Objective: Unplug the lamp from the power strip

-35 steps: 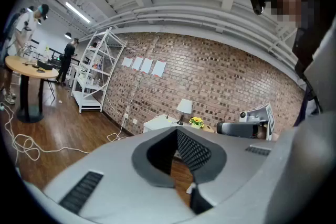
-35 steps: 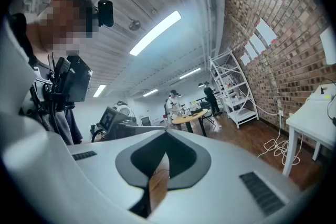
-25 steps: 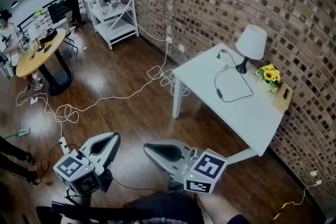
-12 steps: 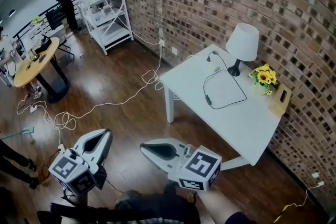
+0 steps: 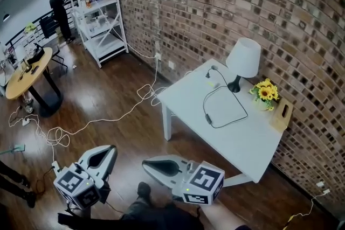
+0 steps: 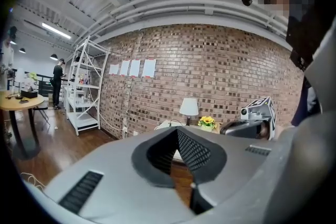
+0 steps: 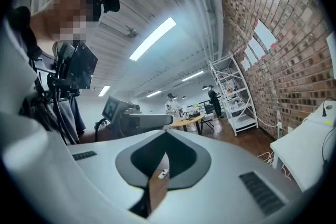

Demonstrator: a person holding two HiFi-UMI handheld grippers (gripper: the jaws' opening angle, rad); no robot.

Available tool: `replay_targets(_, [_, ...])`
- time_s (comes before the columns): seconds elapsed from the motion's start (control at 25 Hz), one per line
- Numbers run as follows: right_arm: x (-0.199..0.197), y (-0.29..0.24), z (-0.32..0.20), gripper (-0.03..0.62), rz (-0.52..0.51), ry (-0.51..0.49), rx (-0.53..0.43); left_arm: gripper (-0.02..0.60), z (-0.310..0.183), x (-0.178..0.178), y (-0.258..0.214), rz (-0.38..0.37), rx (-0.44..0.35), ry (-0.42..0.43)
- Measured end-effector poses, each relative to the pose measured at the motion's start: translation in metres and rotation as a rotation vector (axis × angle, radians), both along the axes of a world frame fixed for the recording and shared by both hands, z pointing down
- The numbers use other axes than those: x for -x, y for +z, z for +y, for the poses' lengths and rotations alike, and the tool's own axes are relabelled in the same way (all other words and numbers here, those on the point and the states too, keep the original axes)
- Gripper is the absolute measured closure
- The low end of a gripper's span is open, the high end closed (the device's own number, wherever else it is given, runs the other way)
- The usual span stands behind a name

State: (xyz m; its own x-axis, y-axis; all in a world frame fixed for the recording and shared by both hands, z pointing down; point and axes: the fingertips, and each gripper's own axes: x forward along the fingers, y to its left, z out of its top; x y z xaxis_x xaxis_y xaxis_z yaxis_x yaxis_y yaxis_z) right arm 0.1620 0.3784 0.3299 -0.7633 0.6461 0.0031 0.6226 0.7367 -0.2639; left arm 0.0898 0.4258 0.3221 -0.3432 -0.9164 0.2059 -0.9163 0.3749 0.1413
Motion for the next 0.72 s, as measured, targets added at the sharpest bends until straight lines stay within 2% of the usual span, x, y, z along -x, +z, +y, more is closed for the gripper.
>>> replay_targets(0.24, [0.052,0.01,-0.008,0.588,0.043,0.056,-0.077,0.56,-0.006,0.053,0.012,0.034,-0.017,0.037])
replay_targets(0.36, [0.078,0.006,-0.009,0.588,0.045,0.079,-0.049,0.56,-0.017,0.078,0.016,0.052,-0.005,0.09])
replay_targets(0.44, [0.099,0.004,-0.005,0.588,0.033,0.091,-0.034,0.56,-0.019,0.097,0.011,0.037,-0.009,0.111])
replay_targets(0.56, [0.128,-0.001,-0.002,0.588,0.015,0.098,-0.043,0.56,-0.018,0.128,0.005,-0.015,-0.027,0.123])
replay_targets(0.72, [0.153,-0.007,0.006,0.588,-0.017,0.065,-0.01,0.56,-0.017,0.154,0.0,0.005,-0.03,0.127])
